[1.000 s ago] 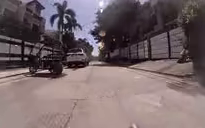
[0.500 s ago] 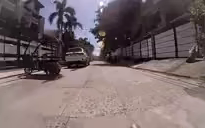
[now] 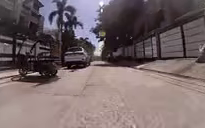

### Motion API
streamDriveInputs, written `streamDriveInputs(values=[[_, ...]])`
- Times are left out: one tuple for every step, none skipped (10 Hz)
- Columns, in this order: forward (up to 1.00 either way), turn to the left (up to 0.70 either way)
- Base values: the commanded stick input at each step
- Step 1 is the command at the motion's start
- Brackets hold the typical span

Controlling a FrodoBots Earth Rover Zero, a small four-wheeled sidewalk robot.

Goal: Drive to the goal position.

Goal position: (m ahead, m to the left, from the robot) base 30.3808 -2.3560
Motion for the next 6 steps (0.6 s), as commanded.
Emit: streamDriveInputs(values=[[1.0, 0.0], [1.0, 0.0], [1.0, 0.0], [1.0, 0.0], [1.0, 0.0], [1.0, 0.0]])
